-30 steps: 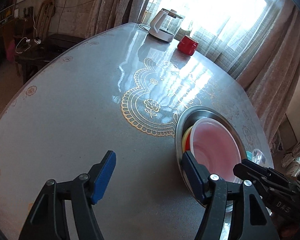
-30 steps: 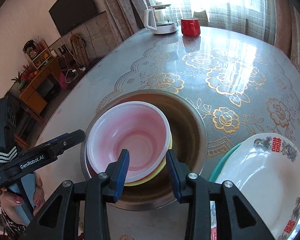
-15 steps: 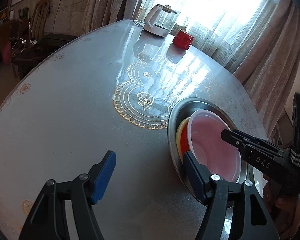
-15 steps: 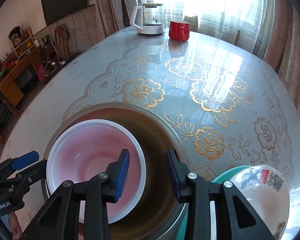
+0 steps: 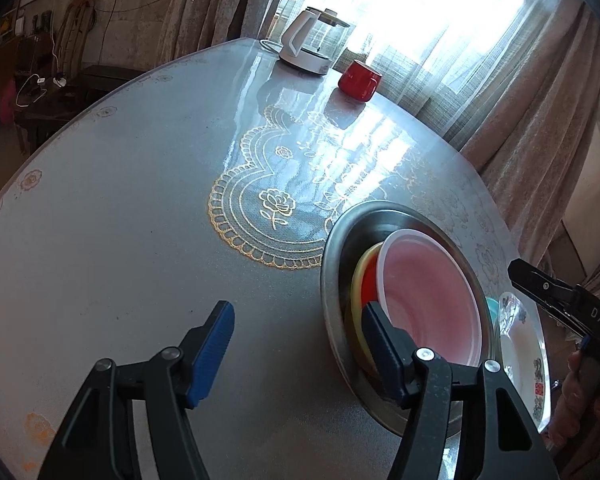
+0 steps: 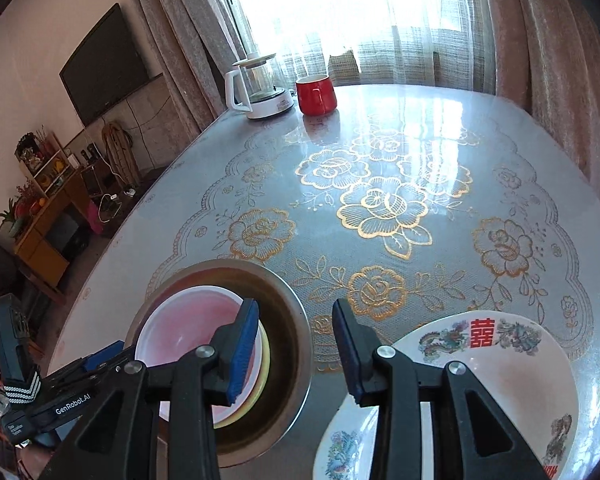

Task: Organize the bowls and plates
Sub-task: 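Close both grippers on the steel bowl rim and lift the nested bowls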

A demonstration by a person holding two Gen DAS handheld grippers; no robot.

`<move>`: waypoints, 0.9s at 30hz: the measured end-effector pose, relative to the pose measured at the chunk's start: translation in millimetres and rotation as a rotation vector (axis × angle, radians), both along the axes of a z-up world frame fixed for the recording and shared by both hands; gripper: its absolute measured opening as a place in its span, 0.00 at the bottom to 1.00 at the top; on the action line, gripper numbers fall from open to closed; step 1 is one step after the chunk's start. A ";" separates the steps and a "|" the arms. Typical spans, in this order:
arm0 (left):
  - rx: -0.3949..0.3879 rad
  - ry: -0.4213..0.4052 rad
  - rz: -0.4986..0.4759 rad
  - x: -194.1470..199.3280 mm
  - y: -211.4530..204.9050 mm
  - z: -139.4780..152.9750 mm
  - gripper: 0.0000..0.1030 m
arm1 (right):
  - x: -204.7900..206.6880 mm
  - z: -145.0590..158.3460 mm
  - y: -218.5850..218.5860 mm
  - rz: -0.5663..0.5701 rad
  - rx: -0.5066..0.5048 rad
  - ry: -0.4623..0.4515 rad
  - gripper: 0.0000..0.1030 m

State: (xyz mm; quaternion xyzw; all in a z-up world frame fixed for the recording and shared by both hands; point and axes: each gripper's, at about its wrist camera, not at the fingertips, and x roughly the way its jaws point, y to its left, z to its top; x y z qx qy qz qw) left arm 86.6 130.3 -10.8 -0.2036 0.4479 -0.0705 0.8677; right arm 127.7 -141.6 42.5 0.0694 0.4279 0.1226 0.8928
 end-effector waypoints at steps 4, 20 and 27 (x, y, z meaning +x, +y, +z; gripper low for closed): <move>-0.035 -0.020 0.030 -6.6 17.3 8.3 0.64 | 4.2 -7.7 -13.5 0.029 0.046 0.087 0.38; -0.145 0.039 -0.054 0.4 12.4 2.7 0.31 | 20.9 -32.9 -6.0 0.076 0.040 0.174 0.28; -0.152 0.048 -0.098 2.8 2.2 -0.4 0.24 | 25.3 -41.8 0.8 0.105 0.009 0.199 0.19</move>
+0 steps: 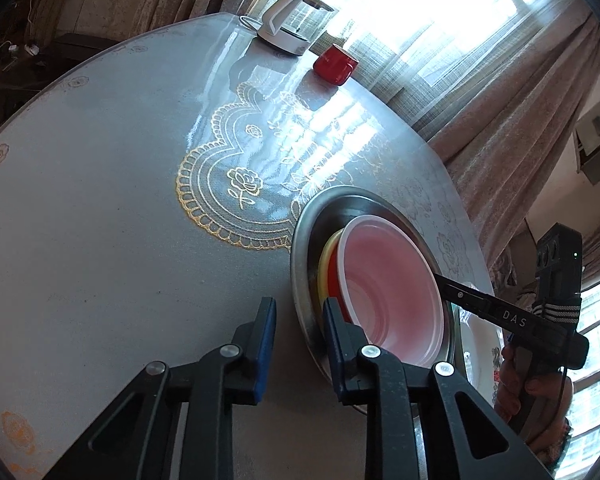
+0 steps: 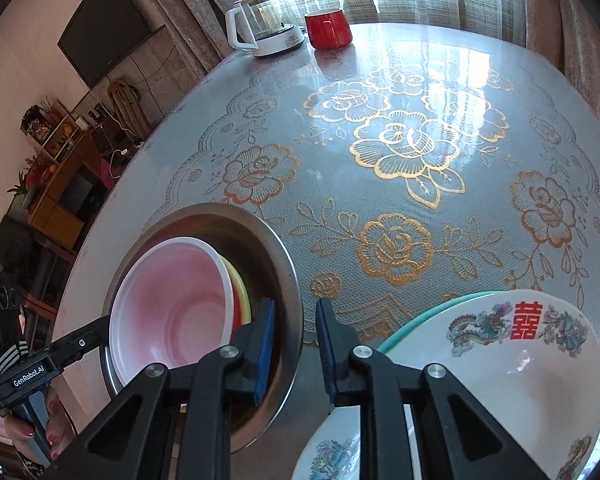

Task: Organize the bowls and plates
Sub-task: 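Close both grippers on the steel bowl rim and lift the nested bowls, then carry the nested bowls over the plate stack with both grippers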

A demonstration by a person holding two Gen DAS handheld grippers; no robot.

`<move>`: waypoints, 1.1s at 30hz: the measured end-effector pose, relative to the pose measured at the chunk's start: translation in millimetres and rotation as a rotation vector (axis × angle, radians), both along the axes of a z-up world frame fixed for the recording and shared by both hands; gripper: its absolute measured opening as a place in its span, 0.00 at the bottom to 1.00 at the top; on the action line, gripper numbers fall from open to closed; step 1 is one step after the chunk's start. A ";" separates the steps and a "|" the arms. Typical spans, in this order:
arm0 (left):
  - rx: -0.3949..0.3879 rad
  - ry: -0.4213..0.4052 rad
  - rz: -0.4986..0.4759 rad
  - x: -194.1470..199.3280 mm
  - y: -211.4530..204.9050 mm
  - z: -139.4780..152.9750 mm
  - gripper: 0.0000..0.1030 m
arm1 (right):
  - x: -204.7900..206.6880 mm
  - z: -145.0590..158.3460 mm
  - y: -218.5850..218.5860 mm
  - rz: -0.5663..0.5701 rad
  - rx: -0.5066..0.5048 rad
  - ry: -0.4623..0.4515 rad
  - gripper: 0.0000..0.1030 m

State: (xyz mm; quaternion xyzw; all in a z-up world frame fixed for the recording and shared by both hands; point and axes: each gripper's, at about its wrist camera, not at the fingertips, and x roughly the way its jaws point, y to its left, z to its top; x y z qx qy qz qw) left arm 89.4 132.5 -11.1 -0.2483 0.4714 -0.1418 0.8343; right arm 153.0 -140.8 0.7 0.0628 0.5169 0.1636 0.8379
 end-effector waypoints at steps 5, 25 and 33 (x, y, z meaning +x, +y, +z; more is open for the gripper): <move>-0.007 -0.010 -0.009 2.0 -1.0 -1.6 0.23 | 5.1 -8.9 5.3 0.011 -0.005 0.018 0.17; 0.117 -0.186 -0.039 -7.4 -6.1 15.0 0.16 | 7.8 -2.6 16.8 0.015 0.053 -0.012 0.12; 0.152 -0.249 -0.025 -12.6 -8.8 40.6 0.16 | -3.2 15.3 10.7 0.006 0.102 -0.051 0.12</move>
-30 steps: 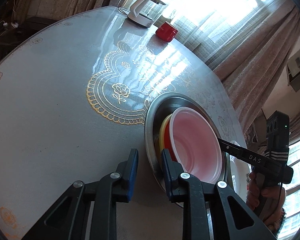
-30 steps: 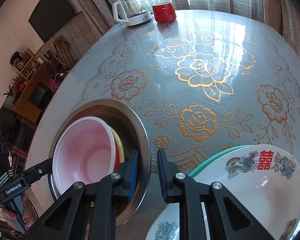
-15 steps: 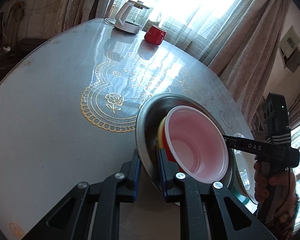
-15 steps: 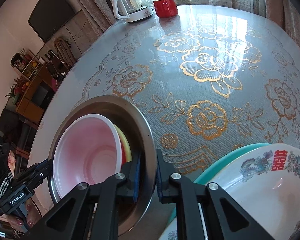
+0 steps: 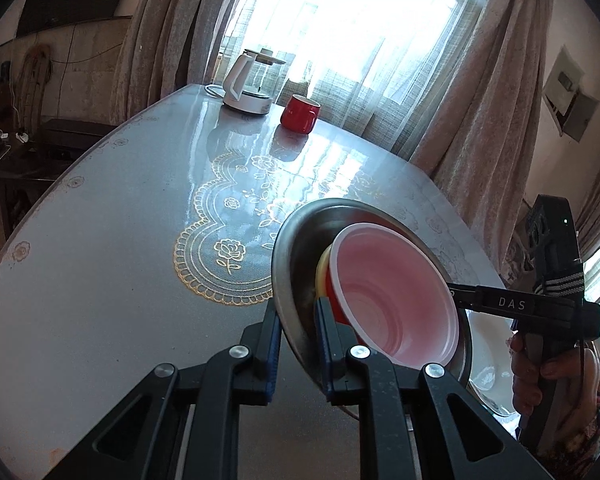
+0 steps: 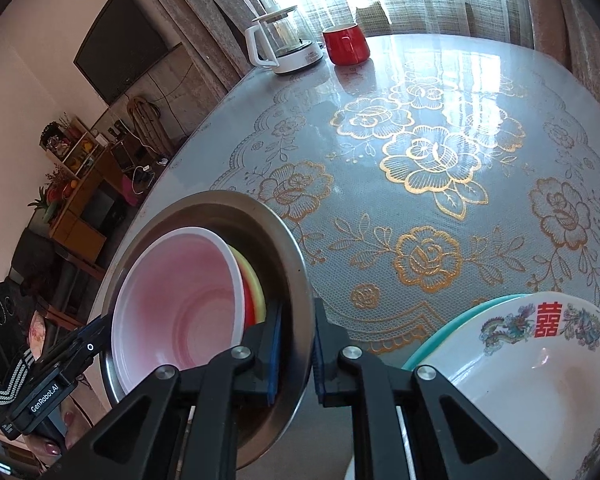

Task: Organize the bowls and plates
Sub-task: 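Carry the nested bowls over the plate stack with both grippers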

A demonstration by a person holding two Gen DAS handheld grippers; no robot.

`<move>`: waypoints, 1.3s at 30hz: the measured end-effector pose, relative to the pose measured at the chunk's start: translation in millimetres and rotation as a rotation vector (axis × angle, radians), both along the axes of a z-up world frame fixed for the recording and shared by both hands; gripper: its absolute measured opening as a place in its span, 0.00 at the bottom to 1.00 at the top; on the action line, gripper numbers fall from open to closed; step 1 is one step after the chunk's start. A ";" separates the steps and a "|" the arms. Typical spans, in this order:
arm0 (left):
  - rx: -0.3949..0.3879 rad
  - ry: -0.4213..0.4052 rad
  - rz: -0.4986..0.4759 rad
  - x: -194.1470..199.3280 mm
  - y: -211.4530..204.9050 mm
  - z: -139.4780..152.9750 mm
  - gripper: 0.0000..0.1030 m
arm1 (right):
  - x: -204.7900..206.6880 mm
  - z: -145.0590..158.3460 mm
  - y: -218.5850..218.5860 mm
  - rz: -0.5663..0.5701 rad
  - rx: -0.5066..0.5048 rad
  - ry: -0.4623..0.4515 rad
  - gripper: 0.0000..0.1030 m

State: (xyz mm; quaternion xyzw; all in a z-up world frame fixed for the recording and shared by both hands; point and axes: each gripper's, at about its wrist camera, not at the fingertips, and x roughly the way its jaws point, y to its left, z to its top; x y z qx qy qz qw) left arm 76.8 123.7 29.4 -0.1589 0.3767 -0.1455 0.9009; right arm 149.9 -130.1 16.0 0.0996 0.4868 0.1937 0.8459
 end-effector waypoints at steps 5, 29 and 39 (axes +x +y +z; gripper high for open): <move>-0.007 -0.024 -0.021 -2.4 -8.9 11.2 0.16 | -12.7 14.5 -13.6 -0.019 0.019 -0.023 0.13; -0.029 -0.007 -0.313 11.2 -137.2 30.7 0.15 | -94.6 52.5 -142.3 -0.291 0.054 -0.105 0.13; 0.020 0.046 -0.395 8.7 -191.0 12.8 0.15 | -114.6 28.1 -191.1 -0.408 0.076 -0.050 0.13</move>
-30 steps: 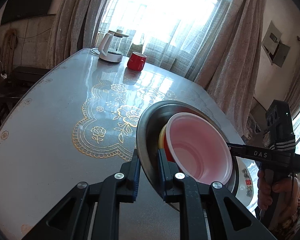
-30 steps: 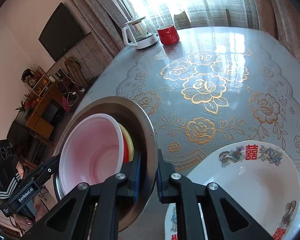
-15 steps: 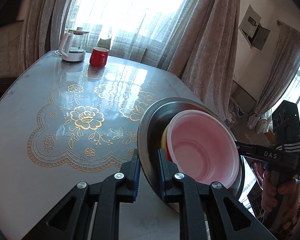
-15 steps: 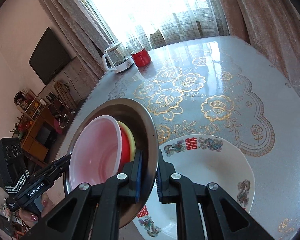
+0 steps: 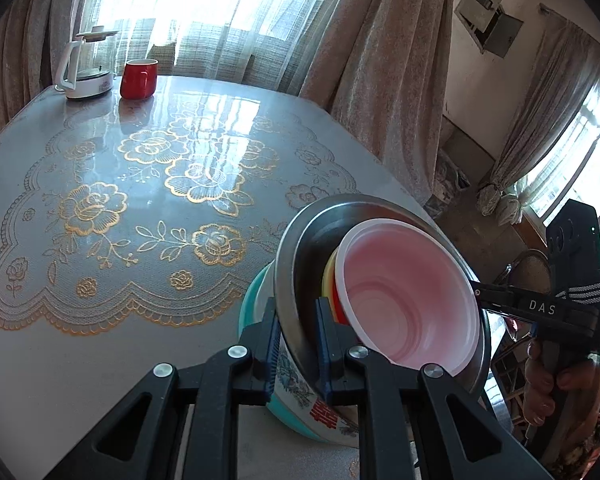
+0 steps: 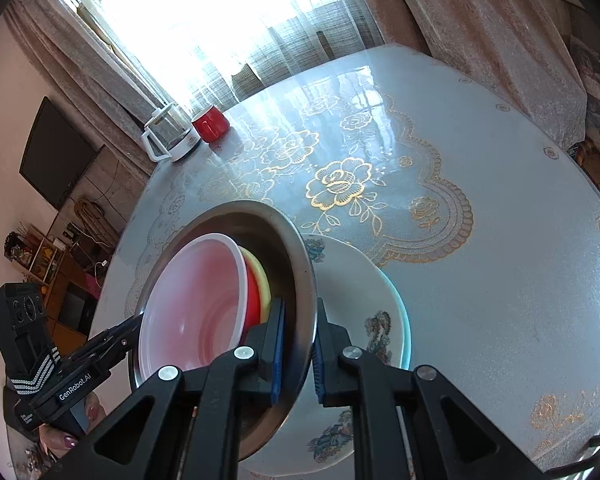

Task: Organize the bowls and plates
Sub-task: 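Carry the nested bowls over the plate stack with both grippers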

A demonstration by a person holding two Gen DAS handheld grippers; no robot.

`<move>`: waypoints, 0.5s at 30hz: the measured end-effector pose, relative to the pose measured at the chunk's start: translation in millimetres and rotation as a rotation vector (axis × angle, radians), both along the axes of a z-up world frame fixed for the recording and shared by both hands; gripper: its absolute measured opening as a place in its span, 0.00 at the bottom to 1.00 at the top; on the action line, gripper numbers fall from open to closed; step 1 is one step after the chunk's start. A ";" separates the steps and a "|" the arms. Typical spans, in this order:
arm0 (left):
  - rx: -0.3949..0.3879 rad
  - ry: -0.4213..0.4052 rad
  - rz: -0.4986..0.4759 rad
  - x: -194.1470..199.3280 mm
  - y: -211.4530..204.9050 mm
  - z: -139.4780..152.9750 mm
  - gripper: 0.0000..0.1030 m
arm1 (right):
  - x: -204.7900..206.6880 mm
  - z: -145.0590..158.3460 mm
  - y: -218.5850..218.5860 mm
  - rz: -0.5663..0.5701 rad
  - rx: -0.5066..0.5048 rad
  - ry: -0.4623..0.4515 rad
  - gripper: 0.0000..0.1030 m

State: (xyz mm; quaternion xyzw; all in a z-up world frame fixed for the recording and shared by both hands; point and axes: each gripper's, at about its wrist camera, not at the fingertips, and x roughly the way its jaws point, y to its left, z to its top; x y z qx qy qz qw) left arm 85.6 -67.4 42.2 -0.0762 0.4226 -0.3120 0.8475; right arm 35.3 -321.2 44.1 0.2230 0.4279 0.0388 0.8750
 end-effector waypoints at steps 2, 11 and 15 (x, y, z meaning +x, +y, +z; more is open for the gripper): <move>0.023 -0.005 -0.004 -1.6 -7.8 -2.8 0.15 | -1.2 -7.1 -7.0 -0.017 0.015 0.013 0.13; 0.059 0.015 0.002 -1.8 -18.8 -14.1 0.15 | -2.2 -26.2 -16.8 -0.040 0.041 0.046 0.13; 0.073 0.007 0.003 -3.4 -20.2 -16.5 0.15 | -2.1 -28.0 -15.5 -0.039 0.027 0.051 0.13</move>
